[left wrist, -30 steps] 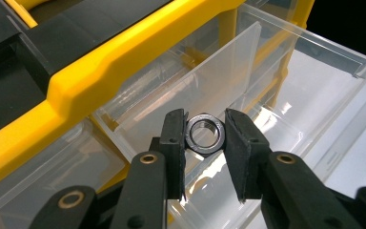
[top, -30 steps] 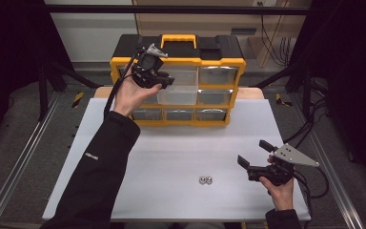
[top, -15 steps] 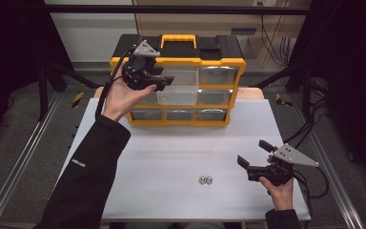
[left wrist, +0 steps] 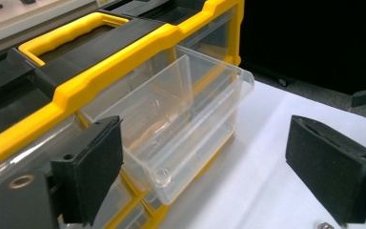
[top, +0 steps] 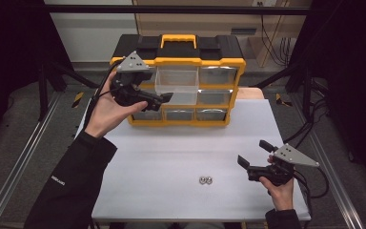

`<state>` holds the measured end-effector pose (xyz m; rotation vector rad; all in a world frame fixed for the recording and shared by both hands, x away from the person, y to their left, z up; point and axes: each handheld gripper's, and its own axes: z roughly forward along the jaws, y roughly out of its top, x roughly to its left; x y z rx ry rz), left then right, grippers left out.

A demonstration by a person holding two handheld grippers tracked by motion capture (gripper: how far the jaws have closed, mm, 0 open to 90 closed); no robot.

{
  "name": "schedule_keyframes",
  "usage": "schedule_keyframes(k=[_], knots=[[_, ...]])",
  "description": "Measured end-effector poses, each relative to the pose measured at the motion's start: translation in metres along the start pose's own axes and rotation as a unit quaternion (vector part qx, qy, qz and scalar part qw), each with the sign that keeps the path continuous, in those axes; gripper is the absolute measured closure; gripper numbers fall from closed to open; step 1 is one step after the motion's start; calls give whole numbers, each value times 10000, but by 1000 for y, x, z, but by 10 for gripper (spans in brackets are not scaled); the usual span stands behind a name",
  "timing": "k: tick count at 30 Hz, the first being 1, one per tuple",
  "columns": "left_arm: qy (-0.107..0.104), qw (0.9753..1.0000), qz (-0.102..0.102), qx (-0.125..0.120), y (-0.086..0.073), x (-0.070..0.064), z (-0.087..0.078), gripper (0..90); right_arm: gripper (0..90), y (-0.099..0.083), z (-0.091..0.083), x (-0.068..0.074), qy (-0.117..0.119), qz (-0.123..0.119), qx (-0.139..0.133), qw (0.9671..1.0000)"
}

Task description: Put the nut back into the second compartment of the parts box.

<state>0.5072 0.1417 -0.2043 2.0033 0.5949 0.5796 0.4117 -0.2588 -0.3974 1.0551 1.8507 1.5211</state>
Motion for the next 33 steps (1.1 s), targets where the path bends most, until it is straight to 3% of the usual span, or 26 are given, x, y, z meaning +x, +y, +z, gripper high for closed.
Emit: schedule_keyframes(k=[3,11,25,27,33], knots=[[-13,9998,-54,-173,-11,-2,-7,98,16,0,0,0,-6,6,14,10000],[-34,9995,-42,-324,-30,-9,-14,89,15,0,1,1,-20,15,19,10000],[-120,9987,-77,-492,-64,-24,-12,87,15,0,1,1,-28,13,20,10000],[-50,9986,-72,-519,-71,-29,-11,86,14,0,1,1,-26,4,27,10000],[-167,9981,-83,-588,-79,-39,-7,86,14,0,1,1,-23,11,29,10000]])
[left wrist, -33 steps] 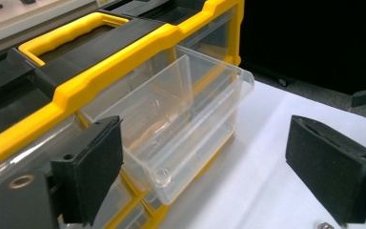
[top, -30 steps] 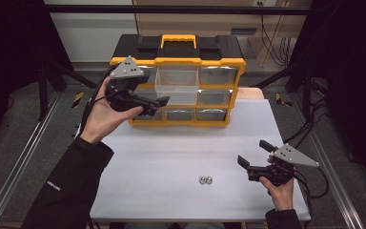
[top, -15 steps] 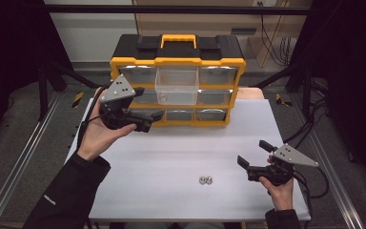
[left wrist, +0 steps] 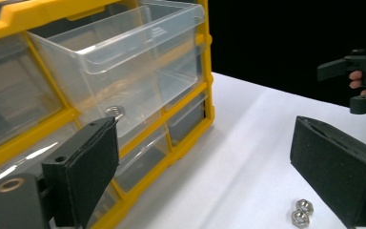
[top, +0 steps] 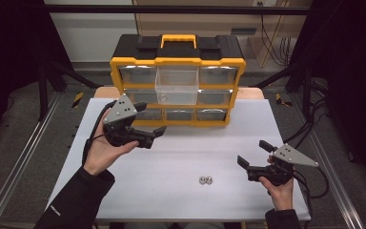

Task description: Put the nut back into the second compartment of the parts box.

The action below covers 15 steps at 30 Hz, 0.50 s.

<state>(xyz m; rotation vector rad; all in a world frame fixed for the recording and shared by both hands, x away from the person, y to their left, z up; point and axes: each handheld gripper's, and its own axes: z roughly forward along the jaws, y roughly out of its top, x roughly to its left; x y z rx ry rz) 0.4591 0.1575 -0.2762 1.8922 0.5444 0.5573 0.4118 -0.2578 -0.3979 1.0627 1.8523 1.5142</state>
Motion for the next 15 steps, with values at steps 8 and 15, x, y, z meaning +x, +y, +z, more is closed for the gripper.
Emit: schedule_keyframes(k=[8,15], knots=[[-92,10000,-14,28,-16,-12,8,86,13,0,0,0,-11,-3,2,10000],[-223,9996,-157,38,-35,-21,16,89,14,0,0,0,-11,-15,2,10000]])
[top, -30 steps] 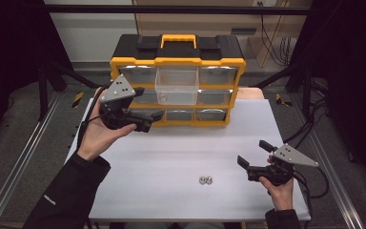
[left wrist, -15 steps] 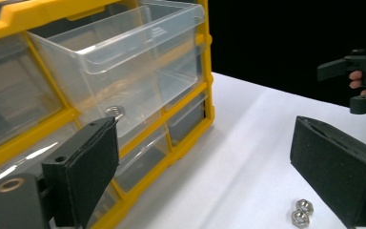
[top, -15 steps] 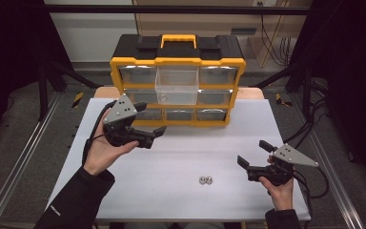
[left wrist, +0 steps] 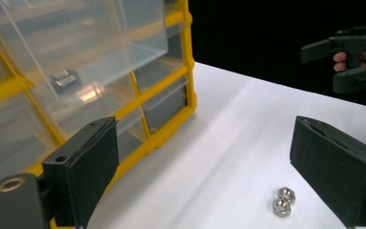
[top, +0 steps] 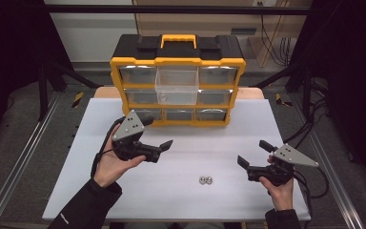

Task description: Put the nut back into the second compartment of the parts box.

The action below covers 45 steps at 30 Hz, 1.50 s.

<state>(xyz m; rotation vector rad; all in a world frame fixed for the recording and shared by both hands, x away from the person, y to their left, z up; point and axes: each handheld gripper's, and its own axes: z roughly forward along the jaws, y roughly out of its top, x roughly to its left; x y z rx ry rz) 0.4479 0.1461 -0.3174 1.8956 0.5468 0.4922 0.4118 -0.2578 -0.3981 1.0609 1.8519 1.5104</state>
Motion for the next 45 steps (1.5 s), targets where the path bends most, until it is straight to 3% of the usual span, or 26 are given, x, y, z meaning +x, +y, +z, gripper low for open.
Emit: schedule_keyframes(k=[9,19,29,45], knots=[[-138,9996,-161,169,-28,-9,18,92,14,0,1,0,5,-18,27,10000],[-241,9986,-177,430,-47,-22,37,93,13,-1,1,1,-1,2,34,10000],[-398,9966,-124,707,-60,-37,59,99,13,0,0,1,16,-9,-4,10000],[-542,9924,-106,1100,-76,-52,85,116,13,-1,2,2,25,-20,19,10000]])
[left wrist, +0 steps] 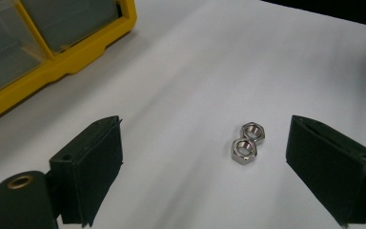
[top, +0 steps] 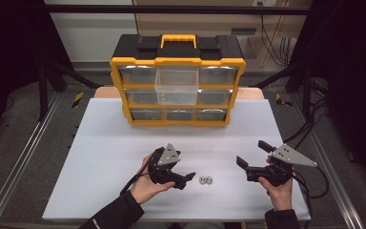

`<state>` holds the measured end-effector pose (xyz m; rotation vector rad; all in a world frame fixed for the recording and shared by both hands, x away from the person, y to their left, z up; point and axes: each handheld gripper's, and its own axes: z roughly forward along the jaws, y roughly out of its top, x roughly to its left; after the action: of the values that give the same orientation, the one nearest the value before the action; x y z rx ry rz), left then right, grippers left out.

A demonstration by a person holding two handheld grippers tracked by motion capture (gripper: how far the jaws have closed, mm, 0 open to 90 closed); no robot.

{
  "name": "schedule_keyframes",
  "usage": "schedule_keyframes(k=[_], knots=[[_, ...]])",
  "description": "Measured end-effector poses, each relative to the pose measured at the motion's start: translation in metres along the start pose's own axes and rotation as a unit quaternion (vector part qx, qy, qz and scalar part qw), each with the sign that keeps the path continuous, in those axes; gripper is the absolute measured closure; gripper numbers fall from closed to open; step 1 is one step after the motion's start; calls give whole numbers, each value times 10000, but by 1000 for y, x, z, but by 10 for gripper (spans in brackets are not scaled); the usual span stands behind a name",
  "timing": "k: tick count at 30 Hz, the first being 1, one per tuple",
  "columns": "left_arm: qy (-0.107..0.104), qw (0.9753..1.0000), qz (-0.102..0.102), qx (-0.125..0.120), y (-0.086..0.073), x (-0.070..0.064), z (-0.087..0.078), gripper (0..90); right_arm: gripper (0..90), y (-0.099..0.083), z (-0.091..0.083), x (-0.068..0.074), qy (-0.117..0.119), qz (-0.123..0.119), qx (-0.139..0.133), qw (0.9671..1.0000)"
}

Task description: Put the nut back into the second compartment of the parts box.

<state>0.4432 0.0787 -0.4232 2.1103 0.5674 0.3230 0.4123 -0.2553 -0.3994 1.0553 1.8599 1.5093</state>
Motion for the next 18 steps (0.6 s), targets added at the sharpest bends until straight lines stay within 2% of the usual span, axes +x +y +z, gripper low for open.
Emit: schedule_keyframes(k=[15,18], knots=[[-91,9994,20,329,-6,-11,25,140,13,0,0,0,-9,8,20,10000],[-204,9992,97,328,-7,-13,31,144,13,0,1,1,9,18,31,10000]])
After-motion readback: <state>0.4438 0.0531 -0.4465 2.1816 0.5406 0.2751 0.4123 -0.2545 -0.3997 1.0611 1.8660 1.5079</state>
